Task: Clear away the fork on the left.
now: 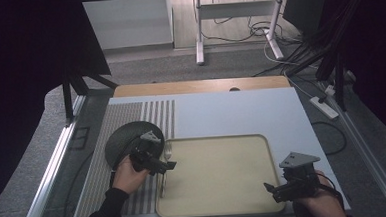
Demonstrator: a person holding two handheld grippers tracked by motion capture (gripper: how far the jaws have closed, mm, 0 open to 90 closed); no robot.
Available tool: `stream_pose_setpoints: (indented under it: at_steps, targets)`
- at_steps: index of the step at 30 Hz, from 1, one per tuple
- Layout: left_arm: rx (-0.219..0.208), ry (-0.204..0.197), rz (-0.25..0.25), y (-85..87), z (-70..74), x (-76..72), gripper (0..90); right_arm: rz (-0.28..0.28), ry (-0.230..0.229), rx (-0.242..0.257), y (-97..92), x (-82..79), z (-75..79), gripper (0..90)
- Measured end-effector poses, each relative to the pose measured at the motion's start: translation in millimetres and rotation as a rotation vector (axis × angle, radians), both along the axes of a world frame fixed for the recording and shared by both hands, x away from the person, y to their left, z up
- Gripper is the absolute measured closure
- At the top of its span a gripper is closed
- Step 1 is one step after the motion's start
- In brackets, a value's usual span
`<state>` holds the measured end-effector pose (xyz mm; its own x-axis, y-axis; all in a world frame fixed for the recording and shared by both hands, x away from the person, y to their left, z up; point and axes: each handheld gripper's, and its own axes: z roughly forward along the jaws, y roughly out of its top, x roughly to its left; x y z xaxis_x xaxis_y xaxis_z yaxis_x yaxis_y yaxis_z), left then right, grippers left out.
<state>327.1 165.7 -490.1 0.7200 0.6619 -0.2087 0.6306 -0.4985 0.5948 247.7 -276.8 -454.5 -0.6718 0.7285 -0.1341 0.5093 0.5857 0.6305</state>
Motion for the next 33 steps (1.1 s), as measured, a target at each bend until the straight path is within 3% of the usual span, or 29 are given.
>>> stream_pose_setpoints:
  at_steps: [6,9,16,21,27,30,33]
  targets:
    - [-0.027,-0.01,-0.004,8.1,2.9,-3.3,0.0,0.001,0.0,0.0,0.2,-0.1,0.1,0.0]
    - [-0.01,-0.022,0.007,12.8,5.3,-6.8,0.0,0.0,0.0,0.001,0.1,0.0,0.1,0.0]
    - [-0.04,-0.029,0.05,26.8,11.3,-16.6,0.0,-0.002,-0.001,0.001,0.0,0.0,0.2,0.0]
    - [-0.021,-0.046,0.071,35.0,13.3,-24.0,0.0,-0.007,-0.002,0.007,-0.3,-0.2,0.5,0.0]
    - [-0.028,-0.058,0.091,43.4,14.7,-30.8,0.0,-0.003,-0.005,0.002,0.0,-0.2,0.3,0.0]
    - [-0.07,-0.048,0.081,46.8,14.4,-32.7,0.0,-0.003,-0.004,0.002,0.1,-0.2,0.3,0.0]
    - [-0.068,-0.054,0.087,49.2,14.9,-35.5,0.0,-0.003,-0.003,0.002,0.0,-0.1,0.3,0.0]
